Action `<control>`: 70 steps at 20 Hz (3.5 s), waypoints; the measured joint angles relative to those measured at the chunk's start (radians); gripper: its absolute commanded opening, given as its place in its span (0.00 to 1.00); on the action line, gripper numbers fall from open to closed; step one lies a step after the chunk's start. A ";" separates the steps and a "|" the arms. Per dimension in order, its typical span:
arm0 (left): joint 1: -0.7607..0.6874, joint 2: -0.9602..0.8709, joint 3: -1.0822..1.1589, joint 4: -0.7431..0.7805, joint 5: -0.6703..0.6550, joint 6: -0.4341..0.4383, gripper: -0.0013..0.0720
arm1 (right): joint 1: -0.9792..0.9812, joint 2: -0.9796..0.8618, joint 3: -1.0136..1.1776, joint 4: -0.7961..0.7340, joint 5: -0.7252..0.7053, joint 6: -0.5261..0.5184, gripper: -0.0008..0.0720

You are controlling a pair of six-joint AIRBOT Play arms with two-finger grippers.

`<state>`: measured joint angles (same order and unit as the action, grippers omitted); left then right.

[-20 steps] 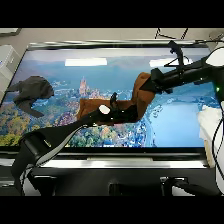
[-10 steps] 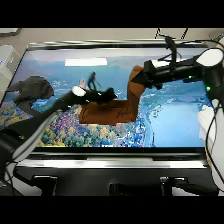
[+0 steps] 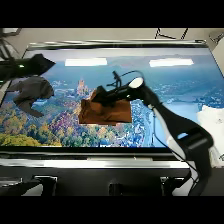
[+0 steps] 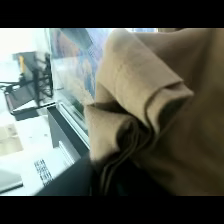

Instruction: Fold the clothes and pants, and hang the long-sleeved shirts on hangers.

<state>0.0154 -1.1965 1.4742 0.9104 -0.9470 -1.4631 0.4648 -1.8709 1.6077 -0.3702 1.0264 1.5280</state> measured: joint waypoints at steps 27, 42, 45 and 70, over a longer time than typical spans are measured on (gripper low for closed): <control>-0.004 0.212 -0.037 0.109 -0.127 -0.003 0.05 | -0.396 -0.009 -0.230 -0.216 0.169 -0.130 0.61; -0.010 0.174 -0.039 0.108 -0.126 0.003 0.05 | -0.724 0.094 0.351 -0.071 0.542 0.027 0.07; -0.010 0.155 -0.039 0.108 -0.126 0.016 0.05 | -0.888 0.151 0.429 -0.074 0.557 0.117 0.07; -0.010 0.140 -0.039 0.107 -0.127 0.027 0.05 | -1.625 0.340 0.386 -0.690 0.767 0.399 0.07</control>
<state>0.0051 -1.0565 1.4353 1.0176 -1.0737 -1.4364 -1.1606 -1.5311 1.9938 -1.0599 1.7935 1.9266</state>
